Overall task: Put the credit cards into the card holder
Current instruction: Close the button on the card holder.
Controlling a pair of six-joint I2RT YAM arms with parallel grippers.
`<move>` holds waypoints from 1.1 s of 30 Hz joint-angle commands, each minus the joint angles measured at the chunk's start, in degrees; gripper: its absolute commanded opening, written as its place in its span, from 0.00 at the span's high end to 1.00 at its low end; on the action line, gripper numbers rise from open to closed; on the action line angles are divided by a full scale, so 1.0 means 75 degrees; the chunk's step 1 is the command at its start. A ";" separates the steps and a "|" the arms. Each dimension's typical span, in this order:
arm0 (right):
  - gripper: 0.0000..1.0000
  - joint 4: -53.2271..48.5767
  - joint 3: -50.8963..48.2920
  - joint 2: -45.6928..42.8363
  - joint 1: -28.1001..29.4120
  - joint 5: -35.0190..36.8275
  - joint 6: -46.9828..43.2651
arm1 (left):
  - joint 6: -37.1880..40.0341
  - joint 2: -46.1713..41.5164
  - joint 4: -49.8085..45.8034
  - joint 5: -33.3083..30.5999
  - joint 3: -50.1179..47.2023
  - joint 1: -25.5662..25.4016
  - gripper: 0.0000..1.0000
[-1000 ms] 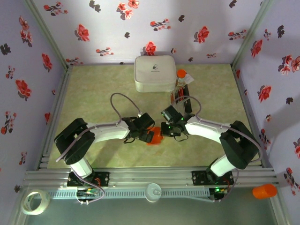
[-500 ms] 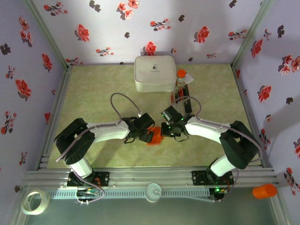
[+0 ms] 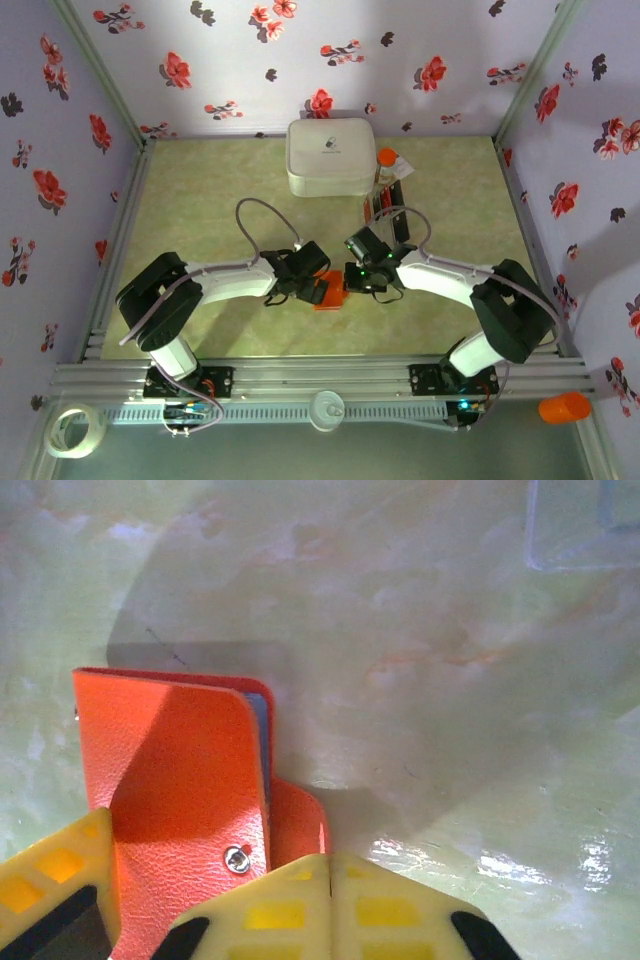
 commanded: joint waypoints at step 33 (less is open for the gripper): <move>1.00 0.1175 0.0182 0.0800 0.0383 -0.0724 0.0520 | 0.0170 0.0281 -0.0575 0.0000 -0.0297 -0.0155 0.00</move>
